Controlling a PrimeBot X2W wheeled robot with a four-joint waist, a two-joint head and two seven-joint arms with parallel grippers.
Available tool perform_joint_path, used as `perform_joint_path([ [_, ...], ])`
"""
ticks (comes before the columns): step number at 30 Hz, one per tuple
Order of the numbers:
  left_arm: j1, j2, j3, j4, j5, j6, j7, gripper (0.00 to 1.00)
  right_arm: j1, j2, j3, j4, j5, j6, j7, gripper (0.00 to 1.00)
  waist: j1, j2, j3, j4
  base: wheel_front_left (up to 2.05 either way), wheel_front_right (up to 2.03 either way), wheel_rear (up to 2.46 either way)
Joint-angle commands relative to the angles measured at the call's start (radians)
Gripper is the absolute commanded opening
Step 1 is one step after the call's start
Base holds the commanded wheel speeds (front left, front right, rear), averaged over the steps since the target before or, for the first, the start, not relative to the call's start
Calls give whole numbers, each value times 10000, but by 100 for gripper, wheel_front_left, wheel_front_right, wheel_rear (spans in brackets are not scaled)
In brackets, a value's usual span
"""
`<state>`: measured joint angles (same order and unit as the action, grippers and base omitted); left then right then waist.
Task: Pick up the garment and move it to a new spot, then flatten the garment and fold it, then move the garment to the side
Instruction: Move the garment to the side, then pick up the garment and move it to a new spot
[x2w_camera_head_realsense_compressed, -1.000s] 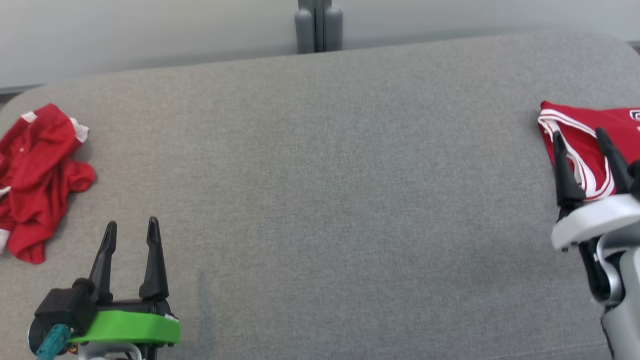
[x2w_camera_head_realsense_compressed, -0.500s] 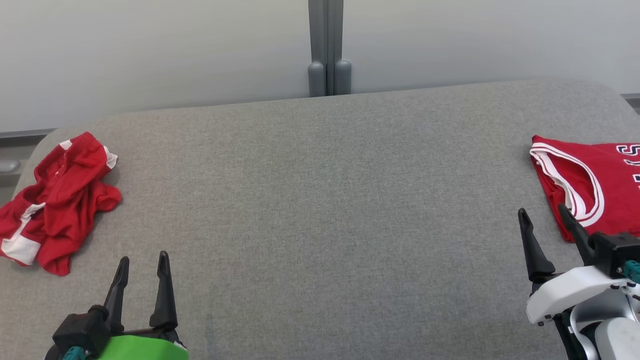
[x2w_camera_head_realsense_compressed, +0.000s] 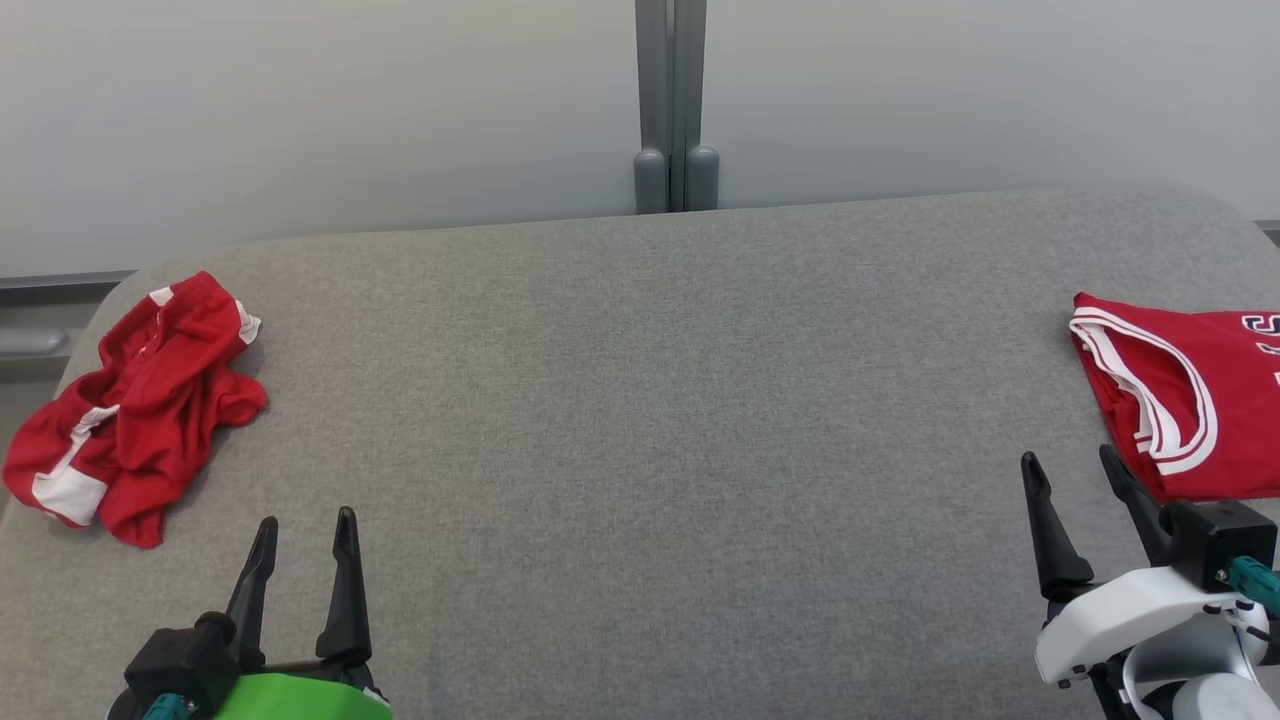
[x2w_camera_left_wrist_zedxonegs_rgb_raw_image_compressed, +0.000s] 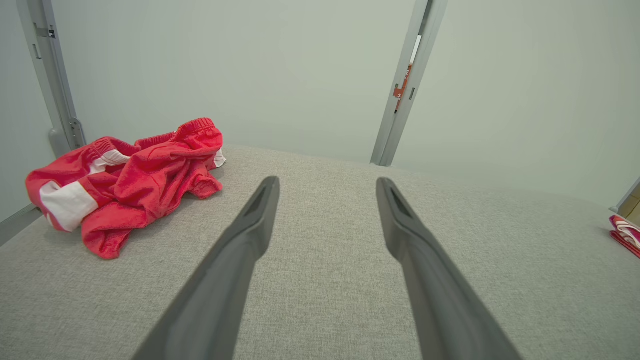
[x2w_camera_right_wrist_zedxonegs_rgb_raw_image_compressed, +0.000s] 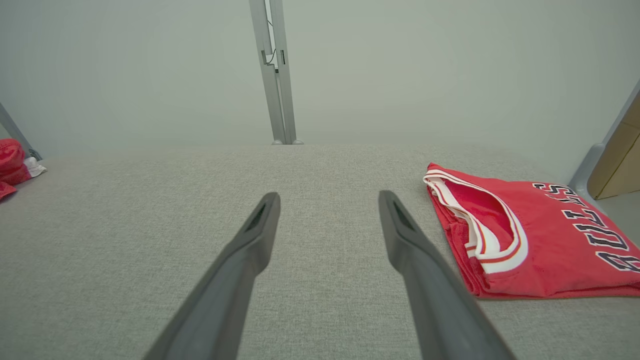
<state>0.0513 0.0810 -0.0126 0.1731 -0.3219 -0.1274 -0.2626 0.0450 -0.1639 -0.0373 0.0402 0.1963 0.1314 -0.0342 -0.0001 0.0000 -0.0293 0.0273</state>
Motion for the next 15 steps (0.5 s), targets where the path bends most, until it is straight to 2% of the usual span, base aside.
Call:
perform_joint_path([
  [1, 155, 24, -33, -39, 30, -30, -24, 100, 139, 70, 19, -50, -71, -15, -31, 100, 1, 0, 15, 41, 0, 0, 0],
  [15, 59, 173, -38, -171, -60, -37, -24, 100, 247, 206, 121, -6, -261, -15, -103, 100, 1, 0, 121, 53, 0, 0, 0],
])
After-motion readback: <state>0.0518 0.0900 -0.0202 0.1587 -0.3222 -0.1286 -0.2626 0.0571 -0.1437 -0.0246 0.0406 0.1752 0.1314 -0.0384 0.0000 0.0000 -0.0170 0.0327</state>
